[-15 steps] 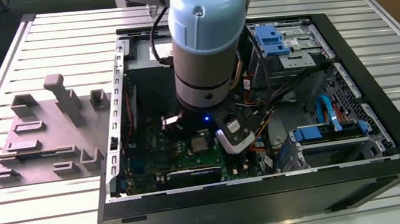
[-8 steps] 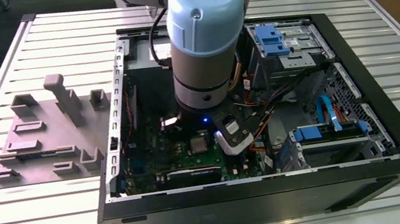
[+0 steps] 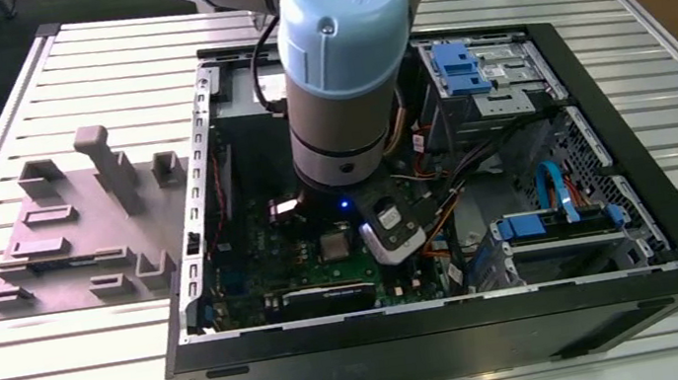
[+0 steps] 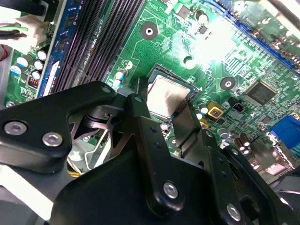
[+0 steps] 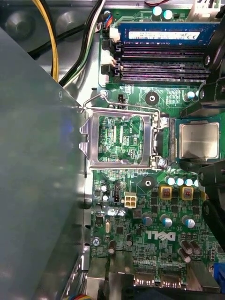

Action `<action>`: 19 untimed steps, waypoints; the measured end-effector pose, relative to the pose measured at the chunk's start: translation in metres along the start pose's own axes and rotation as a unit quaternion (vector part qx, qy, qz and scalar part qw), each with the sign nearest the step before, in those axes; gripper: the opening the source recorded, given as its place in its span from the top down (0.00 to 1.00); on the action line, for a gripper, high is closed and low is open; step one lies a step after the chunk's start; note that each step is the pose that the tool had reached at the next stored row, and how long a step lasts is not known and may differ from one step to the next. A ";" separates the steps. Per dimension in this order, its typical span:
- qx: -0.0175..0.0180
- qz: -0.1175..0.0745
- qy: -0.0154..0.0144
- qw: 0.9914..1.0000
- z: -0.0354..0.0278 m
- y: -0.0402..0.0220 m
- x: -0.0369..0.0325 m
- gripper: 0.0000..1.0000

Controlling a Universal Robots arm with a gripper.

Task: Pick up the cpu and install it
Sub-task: 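Place the cpu into insertion slot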

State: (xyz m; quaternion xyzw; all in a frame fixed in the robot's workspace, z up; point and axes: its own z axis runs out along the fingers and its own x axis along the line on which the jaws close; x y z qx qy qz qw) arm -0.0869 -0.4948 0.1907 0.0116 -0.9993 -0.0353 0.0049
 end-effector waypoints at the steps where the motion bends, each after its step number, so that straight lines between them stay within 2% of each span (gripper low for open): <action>1: 0.000 0.002 0.000 1.000 0.0001 0.0000 0.0001 0.53; 5: 0.000 0.010 -0.001 1.000 0.0003 0.0000 0.0001 0.53; 13: 0.000 0.011 -0.001 1.000 0.0004 0.0000 0.0008 0.53; 19: -0.002 0.011 0.001 1.000 0.0006 0.0000 0.0013 0.53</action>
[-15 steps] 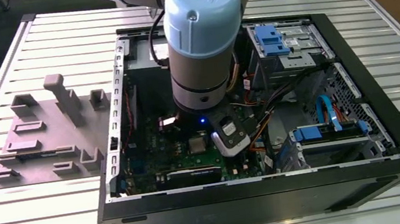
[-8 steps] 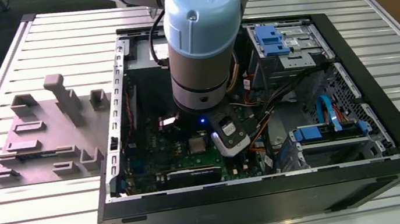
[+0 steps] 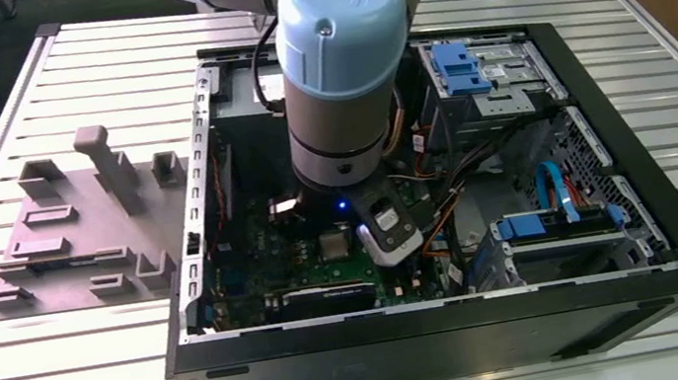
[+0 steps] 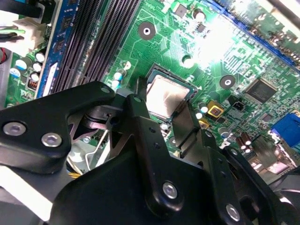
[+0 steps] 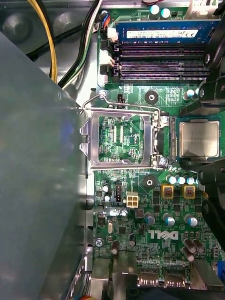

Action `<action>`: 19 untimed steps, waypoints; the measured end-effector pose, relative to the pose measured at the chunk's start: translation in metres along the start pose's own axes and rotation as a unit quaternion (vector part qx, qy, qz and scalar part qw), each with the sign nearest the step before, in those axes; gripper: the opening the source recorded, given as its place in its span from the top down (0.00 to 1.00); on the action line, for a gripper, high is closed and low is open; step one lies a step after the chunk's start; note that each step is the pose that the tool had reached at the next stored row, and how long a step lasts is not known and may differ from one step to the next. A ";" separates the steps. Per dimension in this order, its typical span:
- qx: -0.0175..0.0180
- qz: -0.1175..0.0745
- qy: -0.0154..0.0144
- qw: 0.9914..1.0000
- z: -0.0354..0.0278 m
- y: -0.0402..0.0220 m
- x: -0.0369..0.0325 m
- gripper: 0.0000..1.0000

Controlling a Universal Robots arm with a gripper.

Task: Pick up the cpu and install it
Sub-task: 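Place the cpu into insertion slot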

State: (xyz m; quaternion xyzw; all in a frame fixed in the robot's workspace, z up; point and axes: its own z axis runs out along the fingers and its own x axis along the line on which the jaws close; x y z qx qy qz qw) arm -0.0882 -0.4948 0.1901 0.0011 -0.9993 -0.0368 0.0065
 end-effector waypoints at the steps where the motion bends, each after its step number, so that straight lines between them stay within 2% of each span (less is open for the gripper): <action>1: 0.000 0.000 0.001 1.000 0.0001 0.0000 0.0000 0.53; 7: 0.000 0.000 0.005 1.000 0.0002 0.0008 0.0000 0.53; 18: 0.000 0.001 0.016 1.000 -0.0021 0.0010 -0.0025 0.53; 19: 0.000 0.001 0.016 1.000 -0.0021 0.0010 -0.0033 0.53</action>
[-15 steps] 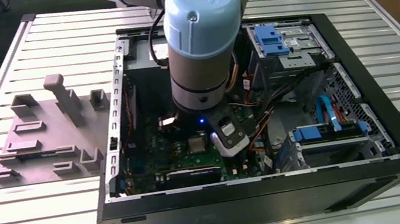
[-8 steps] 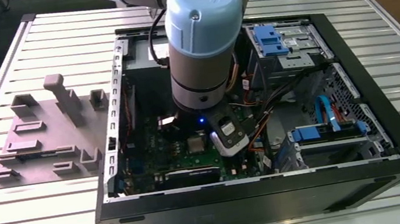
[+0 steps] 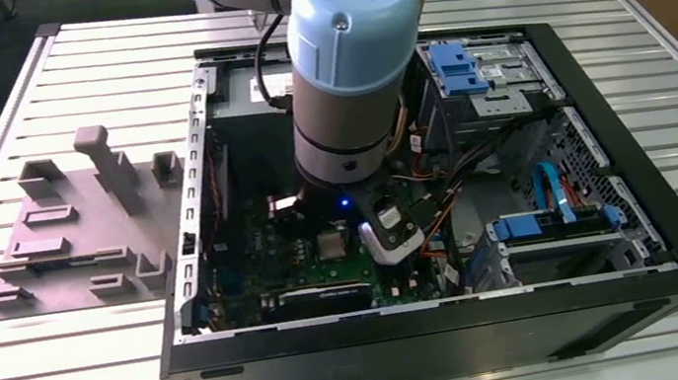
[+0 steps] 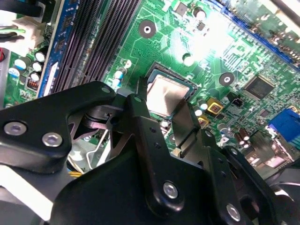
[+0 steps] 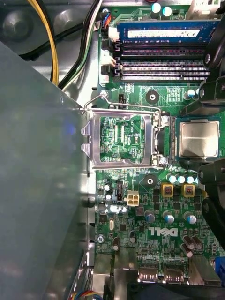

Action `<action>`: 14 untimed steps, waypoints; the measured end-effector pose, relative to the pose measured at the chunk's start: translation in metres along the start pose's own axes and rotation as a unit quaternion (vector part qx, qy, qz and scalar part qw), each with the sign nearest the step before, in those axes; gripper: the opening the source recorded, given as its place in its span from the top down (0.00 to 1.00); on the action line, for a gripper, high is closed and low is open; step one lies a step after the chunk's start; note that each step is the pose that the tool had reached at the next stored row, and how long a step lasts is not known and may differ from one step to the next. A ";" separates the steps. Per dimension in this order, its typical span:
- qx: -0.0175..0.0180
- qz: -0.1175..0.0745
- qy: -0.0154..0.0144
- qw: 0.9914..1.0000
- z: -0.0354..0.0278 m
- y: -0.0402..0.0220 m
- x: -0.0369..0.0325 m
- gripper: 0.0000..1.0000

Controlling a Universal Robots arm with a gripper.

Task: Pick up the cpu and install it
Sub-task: 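Place the cpu into insertion slot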

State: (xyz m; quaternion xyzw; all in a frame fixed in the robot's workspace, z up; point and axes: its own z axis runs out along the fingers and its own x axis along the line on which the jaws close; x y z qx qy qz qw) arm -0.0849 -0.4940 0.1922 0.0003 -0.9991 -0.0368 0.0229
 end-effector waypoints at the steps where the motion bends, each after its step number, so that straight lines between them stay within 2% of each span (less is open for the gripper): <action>1: 0.000 0.000 0.000 1.000 0.0000 0.0000 -0.0002 0.53; 7: 0.000 0.000 0.000 1.000 0.0000 0.0000 -0.0006 0.52; 8: 0.000 0.000 0.000 1.000 0.0000 0.0000 -0.0007 0.46; 14: 0.000 0.000 0.000 1.000 -0.0009 0.0001 -0.0008 0.46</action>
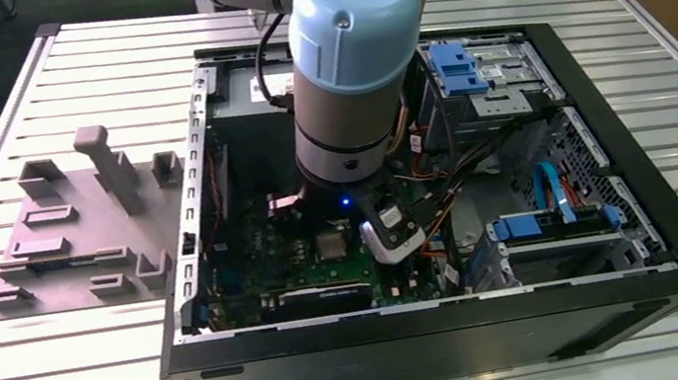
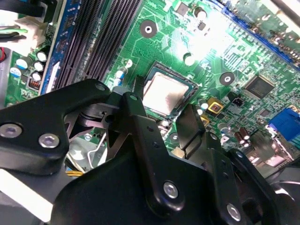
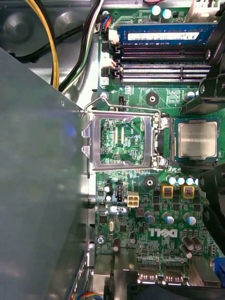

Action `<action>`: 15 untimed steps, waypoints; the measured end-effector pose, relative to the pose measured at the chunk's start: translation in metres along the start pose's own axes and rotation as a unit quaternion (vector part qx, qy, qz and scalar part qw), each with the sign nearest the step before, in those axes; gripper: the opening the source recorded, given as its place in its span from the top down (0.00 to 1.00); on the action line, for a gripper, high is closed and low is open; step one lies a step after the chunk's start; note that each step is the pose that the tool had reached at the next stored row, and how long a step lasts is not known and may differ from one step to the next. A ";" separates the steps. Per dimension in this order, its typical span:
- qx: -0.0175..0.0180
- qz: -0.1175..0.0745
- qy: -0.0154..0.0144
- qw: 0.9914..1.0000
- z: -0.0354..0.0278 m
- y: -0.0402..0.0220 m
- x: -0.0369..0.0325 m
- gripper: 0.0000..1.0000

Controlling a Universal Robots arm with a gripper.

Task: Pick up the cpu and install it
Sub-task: 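Place the cpu into insertion slot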

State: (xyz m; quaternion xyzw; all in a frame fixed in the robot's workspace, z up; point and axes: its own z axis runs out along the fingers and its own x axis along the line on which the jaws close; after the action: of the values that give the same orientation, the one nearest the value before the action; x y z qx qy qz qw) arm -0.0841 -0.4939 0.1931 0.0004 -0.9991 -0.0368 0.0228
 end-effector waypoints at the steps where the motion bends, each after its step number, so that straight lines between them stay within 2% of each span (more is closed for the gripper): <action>1: 0.000 0.000 0.000 1.000 0.0001 0.0000 0.0000 0.46; 6: 0.000 -0.001 0.000 1.000 0.0007 -0.0004 0.0001 0.47; 7: 0.000 -0.001 0.000 1.000 0.0007 -0.0004 0.0000 0.54; 8: 0.000 -0.001 0.000 1.000 0.0007 -0.0004 -0.0001 0.54; 9: 0.000 -0.001 0.000 1.000 0.0007 -0.0004 -0.0001 0.60; 12: 0.000 -0.001 0.000 1.000 0.0006 -0.0004 0.0000 0.60; 15: 0.000 -0.001 0.000 1.000 -0.0021 -0.0002 0.0003 0.60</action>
State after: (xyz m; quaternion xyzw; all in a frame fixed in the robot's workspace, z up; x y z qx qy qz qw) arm -0.0842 -0.4942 0.1952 0.0013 -0.9990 -0.0371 0.0233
